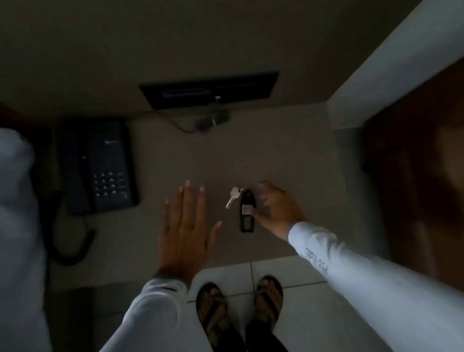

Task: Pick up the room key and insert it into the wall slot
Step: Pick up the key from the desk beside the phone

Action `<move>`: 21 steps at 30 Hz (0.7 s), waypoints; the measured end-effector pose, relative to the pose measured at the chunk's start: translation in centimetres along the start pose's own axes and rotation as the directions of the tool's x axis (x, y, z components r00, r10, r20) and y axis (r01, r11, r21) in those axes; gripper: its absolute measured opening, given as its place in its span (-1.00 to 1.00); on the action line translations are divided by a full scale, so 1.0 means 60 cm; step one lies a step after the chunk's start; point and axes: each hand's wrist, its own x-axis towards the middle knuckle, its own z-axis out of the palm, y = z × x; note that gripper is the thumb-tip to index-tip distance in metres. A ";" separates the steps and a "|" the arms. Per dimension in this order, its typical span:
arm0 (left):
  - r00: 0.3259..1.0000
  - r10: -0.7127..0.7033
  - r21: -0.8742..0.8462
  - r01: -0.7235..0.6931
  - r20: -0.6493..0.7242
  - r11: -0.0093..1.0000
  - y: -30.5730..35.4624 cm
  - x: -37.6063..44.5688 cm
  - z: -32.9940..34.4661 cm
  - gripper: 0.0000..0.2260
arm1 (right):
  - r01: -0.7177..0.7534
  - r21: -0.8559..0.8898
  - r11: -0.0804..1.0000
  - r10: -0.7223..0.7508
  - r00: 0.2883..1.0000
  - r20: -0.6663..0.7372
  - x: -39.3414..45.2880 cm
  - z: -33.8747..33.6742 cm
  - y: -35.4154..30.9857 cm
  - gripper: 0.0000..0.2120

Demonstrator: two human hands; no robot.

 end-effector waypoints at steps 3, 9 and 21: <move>0.998 0.024 -0.023 -0.023 0.053 0.999 -0.005 0.018 0.049 -0.32 | -0.041 0.133 0.990 0.055 0.993 -0.100 0.032 0.041 0.010 -0.60; 0.998 0.035 0.005 -0.035 0.054 0.999 -0.015 0.029 0.123 -0.29 | -0.076 0.105 0.992 0.097 0.973 -0.211 0.070 0.077 0.016 -0.66; 1.000 0.013 0.015 -0.013 0.011 1.000 -0.007 0.012 0.068 -0.30 | -0.067 0.268 0.961 0.082 0.996 -0.046 0.070 0.024 0.021 -0.62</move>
